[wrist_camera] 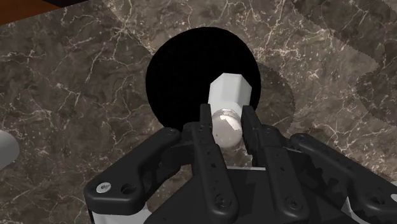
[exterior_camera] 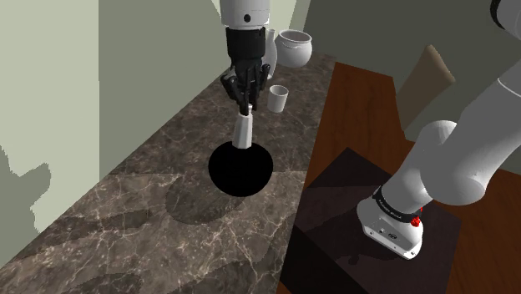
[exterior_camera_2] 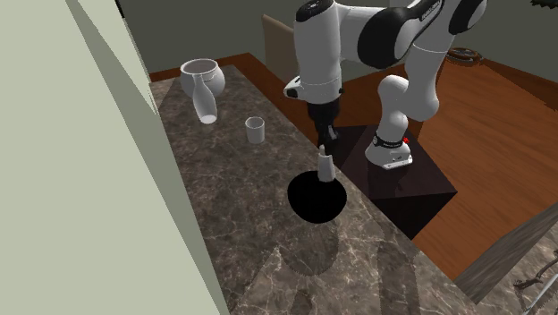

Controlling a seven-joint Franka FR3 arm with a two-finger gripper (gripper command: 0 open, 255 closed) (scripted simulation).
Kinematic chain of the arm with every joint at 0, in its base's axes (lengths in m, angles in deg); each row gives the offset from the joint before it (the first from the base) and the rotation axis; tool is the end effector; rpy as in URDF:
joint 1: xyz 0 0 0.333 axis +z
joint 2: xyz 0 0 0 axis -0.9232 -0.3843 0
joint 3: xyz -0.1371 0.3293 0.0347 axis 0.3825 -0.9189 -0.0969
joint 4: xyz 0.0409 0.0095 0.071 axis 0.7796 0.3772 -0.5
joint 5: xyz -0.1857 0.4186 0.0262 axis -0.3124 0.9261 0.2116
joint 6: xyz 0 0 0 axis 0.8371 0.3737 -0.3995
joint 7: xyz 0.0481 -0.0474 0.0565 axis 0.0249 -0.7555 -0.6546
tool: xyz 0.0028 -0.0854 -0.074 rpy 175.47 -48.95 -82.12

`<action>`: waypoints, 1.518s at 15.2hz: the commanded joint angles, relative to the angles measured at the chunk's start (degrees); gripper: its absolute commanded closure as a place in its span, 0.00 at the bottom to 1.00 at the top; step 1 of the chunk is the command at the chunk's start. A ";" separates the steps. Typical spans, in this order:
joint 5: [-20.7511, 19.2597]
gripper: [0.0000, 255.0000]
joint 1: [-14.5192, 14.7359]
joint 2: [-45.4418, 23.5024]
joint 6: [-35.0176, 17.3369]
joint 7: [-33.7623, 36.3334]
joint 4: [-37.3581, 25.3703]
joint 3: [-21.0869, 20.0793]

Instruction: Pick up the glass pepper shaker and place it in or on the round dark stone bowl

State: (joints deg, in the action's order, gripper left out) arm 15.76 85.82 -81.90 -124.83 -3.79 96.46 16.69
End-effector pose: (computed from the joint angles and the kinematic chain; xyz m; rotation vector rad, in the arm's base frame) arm 0.4948 0.3307 0.5593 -3.0639 -0.1740 0.3224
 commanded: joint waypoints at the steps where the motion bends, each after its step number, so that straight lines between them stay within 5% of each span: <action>1: 0.13 1.00 0.12 0.28 -1.53 0.03 1.80 -0.13; 23: 0.08 1.00 0.43 -2.33 -15.75 -1.42 13.53 -0.51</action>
State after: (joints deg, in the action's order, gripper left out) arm 15.89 86.25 -83.92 -140.56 -5.21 109.62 16.17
